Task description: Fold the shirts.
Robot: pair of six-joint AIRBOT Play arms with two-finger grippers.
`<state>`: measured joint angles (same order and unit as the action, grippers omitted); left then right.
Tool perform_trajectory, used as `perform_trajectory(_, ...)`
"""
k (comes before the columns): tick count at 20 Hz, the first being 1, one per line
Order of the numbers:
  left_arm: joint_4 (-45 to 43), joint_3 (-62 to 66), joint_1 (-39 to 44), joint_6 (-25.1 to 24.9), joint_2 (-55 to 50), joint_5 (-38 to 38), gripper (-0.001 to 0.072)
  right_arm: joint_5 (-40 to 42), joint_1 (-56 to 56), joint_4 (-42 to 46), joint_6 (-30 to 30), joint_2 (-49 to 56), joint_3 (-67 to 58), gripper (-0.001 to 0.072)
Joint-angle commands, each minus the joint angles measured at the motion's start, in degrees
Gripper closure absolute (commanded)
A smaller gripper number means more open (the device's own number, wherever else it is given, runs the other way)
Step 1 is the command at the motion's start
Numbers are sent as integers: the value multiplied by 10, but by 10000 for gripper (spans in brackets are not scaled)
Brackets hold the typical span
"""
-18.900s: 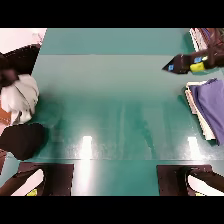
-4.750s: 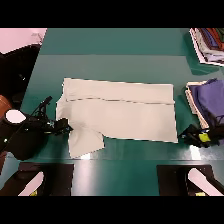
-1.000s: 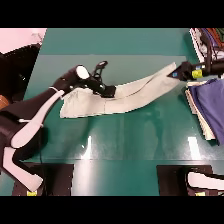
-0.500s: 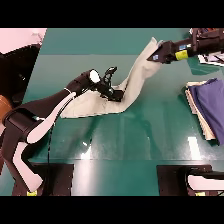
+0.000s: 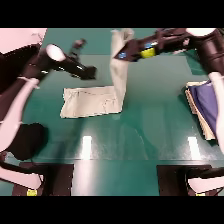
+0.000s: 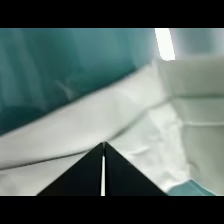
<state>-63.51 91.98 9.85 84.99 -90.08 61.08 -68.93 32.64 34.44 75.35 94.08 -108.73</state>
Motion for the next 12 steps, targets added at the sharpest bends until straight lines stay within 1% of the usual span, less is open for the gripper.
perform_trajectory(1, -67, 0, -106, -14, 103, 24, 679, 106, 100, -30, -48, 70, -13, 694)
perform_trajectory(2, -72, 0, -132, -15, 125, 26, 679, 116, 123, -29, -68, 99, -30, 667)
perform_trajectory(3, -72, 0, -153, -14, 142, 29, 679, 118, 142, -29, -84, 129, -53, 499)
perform_trajectory(4, -72, 0, -172, -14, 156, 33, 679, 117, 157, -29, -96, 158, -78, 306)
perform_trajectory(5, -72, 0, -186, -14, 166, 37, 679, 114, 166, -29, -101, 179, -96, 257)
perform_trajectory(6, -72, 0, -196, -14, 173, 42, 679, 97, 167, -29, -104, 190, -103, 264)
perform_trajectory(8, -73, 0, -204, -15, 175, 52, 679, 66, 151, -29, -102, 183, -79, 277)
perform_trajectory(9, -73, 0, -203, -15, 175, 57, 679, 47, 135, -28, -102, 169, -54, 358)
perform_trajectory(10, -72, 0, -203, -15, 175, 63, 679, 29, 117, -26, -103, 153, -26, 411)
perform_trajectory(12, -72, 0, -203, -14, 175, 70, 679, 6, 76, 17, -95, 115, 39, 411)
